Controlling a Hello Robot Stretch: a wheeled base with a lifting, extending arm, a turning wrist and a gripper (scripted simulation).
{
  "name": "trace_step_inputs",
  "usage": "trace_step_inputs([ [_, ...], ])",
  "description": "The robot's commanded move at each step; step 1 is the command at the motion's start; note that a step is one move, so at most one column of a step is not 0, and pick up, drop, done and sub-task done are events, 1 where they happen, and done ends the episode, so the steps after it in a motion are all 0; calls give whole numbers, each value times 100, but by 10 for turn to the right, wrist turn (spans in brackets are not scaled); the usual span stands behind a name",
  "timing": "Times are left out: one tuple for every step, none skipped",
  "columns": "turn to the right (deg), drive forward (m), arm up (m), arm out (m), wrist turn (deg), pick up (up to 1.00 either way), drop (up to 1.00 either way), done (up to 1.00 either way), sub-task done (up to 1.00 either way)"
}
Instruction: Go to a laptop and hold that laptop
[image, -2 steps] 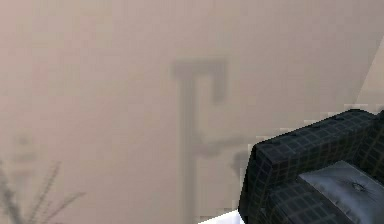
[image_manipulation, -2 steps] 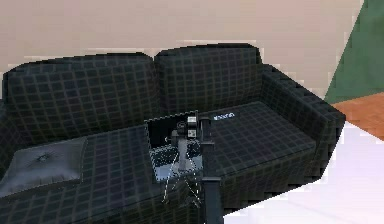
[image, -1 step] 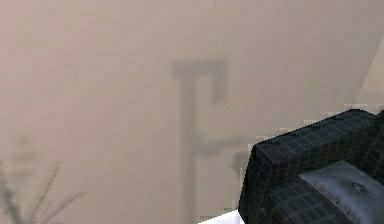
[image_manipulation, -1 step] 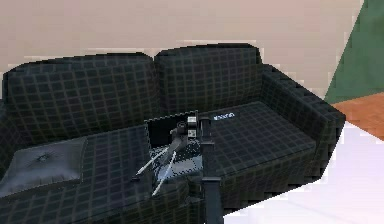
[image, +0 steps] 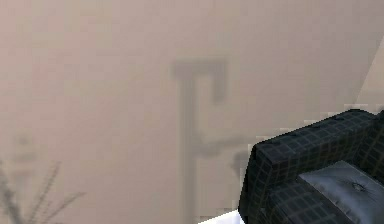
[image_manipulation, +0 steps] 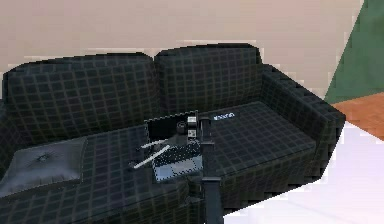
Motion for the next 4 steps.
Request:
trace_step_inputs([
  [0, 0, 0, 0, 330, 0, 0, 0, 0],
  [0, 0, -30, 0, 0, 0, 0, 0, 0],
  [0, 0, 0, 0, 0, 100, 0, 0, 0],
  [0, 0, 10, 0, 0, 0, 0, 0, 0],
])
